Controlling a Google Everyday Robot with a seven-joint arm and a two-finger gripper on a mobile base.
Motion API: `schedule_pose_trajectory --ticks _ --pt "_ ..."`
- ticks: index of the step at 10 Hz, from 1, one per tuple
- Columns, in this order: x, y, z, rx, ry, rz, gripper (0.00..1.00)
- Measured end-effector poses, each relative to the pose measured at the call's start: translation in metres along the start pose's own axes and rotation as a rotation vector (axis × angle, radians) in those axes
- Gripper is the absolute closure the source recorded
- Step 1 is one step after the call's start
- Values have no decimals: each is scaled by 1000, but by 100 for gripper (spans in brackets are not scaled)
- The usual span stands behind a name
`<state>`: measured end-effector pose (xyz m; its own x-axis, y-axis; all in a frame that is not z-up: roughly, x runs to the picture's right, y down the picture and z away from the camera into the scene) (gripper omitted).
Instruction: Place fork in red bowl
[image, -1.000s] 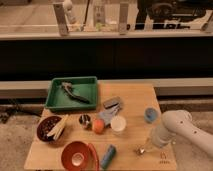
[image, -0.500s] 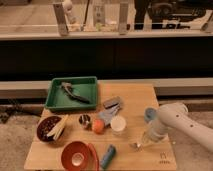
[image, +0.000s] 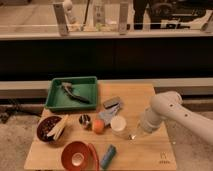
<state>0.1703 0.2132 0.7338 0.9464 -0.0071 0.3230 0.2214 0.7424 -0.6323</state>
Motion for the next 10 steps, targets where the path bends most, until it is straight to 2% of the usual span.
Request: schedule_pose_trajectory --ticks 2,4,7,10 --pt "-16 -7 -11 11 29 0 97" --pt "-33 -13 -27 26 33 -19 97" --pt "-68 -19 -48 40 0 -92 97" --pt "-98 -23 -36 13 -44 -160 97"
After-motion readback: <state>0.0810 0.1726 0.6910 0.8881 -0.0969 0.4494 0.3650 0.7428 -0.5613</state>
